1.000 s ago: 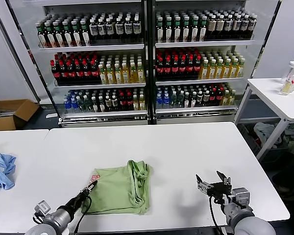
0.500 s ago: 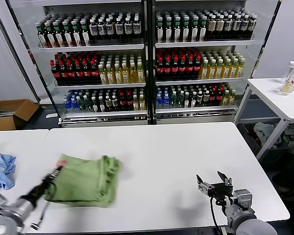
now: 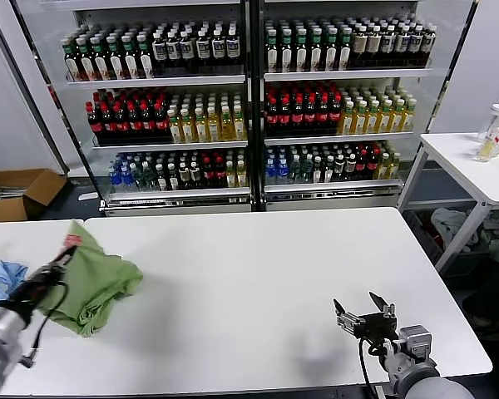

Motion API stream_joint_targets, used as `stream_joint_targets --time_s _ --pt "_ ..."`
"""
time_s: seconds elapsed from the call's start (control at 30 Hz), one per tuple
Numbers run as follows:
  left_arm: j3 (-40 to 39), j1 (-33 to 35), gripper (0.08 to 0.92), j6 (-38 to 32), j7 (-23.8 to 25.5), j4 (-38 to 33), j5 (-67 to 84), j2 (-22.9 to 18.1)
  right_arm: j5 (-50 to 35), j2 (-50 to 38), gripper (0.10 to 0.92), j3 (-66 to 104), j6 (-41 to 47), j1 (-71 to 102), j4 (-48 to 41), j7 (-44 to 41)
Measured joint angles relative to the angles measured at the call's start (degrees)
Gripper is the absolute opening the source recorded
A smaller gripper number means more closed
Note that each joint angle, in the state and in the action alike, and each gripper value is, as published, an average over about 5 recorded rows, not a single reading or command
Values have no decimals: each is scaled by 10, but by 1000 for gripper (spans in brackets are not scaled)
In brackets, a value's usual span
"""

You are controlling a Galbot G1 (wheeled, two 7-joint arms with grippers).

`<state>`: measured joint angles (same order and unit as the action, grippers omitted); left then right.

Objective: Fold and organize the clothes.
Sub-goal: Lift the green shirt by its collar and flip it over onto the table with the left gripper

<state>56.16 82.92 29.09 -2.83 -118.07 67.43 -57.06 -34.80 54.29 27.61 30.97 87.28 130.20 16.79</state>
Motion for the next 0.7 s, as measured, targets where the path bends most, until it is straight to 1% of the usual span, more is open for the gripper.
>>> stream_joint_targets --time_s 0.13,0.37,0.53,0.7 --pt "-74 4 110 -10 -12 -27 -84 -21 0 -2 823 5 -1 1 4 -1" --pt "-213 20 110 -21 -41 -56 -226 -72 6 4 823 5 -2 2 7 -1" --pt "-303 16 110 -25 -65 -52 -302 -111 8 6 823 5 -3 3 8 -2" --pt "-379 -8 110 -33 -80 -28 -351 -148 8 7 823 6 -3 3 10 -4"
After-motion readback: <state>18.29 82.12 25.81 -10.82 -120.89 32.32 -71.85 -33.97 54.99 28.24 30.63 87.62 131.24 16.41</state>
